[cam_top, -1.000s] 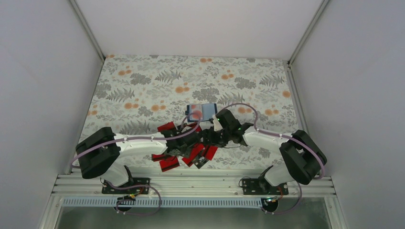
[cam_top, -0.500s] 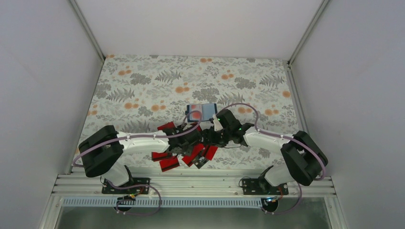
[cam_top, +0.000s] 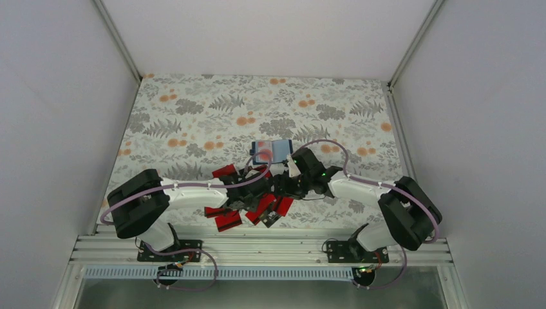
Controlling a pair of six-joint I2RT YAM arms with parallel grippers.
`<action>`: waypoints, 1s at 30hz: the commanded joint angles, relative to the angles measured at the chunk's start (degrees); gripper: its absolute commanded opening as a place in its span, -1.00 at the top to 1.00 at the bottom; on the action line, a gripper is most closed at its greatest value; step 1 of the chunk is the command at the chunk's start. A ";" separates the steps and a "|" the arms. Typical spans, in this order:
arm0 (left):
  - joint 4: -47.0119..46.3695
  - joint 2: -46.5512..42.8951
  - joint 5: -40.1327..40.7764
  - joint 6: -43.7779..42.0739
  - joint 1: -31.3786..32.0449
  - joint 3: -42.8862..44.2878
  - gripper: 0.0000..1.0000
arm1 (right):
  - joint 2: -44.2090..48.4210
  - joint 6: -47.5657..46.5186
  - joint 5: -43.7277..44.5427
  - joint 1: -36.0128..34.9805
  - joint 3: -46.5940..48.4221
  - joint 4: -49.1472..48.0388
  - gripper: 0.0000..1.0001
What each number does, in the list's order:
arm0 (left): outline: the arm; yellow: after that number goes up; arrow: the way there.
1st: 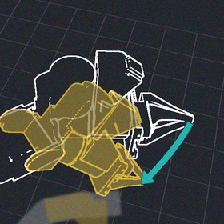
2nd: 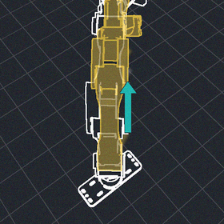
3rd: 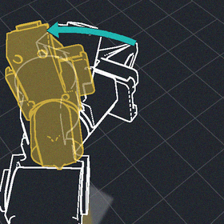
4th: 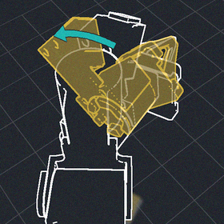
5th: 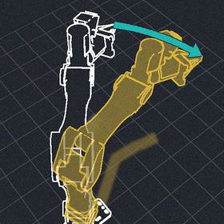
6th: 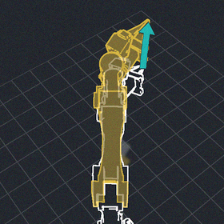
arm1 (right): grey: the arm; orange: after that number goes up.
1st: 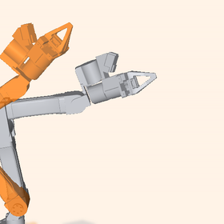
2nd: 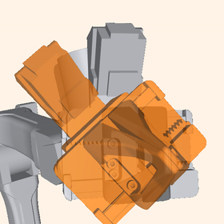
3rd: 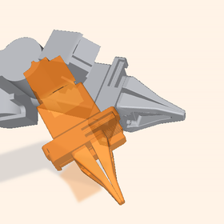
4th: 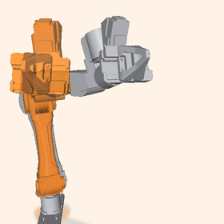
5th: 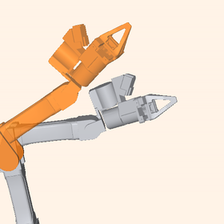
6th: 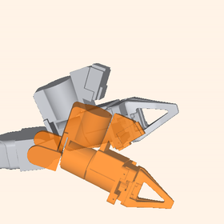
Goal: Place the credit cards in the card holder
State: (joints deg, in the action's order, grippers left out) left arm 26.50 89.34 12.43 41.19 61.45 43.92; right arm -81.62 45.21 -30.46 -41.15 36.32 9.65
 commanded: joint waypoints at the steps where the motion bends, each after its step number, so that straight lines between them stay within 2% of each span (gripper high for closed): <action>1: -1.01 2.15 -1.00 0.35 -0.15 -1.77 0.95 | -0.53 0.86 -0.28 -0.46 -0.81 -1.53 -0.49; 30: -3.11 1.85 -2.35 1.14 -0.14 -5.02 0.95 | -9.06 6.30 -4.67 -1.24 -1.44 -7.10 -0.44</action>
State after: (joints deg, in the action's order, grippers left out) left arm 21.45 88.95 12.56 41.39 61.45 41.98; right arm -88.66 50.09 -34.04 -41.43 34.98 2.09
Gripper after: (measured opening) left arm 0.025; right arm 0.721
